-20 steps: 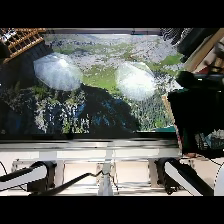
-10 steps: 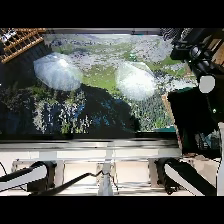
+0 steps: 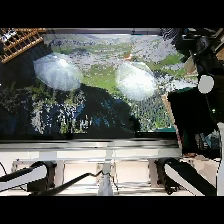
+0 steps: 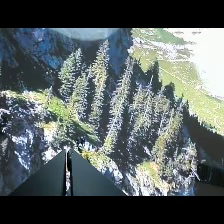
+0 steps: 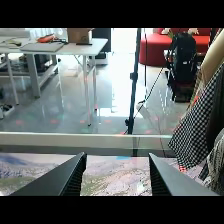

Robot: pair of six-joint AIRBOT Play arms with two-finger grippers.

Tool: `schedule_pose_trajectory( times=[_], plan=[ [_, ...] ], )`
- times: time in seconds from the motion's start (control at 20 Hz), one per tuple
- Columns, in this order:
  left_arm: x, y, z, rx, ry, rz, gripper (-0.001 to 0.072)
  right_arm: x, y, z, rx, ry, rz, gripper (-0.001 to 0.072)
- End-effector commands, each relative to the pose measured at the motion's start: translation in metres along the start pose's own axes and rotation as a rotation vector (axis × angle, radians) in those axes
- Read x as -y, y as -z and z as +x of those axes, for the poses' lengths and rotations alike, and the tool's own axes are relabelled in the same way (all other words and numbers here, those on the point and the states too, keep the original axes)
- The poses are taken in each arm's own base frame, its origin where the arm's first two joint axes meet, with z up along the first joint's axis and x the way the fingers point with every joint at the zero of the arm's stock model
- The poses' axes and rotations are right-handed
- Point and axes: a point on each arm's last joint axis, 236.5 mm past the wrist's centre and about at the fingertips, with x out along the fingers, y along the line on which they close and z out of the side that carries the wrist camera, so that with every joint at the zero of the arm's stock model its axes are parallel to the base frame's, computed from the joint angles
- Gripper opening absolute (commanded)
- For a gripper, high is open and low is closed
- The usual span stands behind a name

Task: Fold the clothes and pants, and hang the long-sleeved shirts on hangers.

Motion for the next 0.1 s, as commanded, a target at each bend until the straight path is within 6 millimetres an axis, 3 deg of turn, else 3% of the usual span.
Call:
schedule_pose_trajectory(
  times=[0.0,0.05],
  plan=[
    [-0.0005,-0.0002,0.0001,0.000,-0.001,0.000,0.0008,-0.0002,-0.0029,0.0001,0.013,0.000,0.000,0.0464],
    [-0.0005,-0.0002,0.0001,0.000,-0.001,0.000,0.0008,-0.0002,-0.0029,0.0001,0.013,0.000,0.000,0.0464]
  ],
)
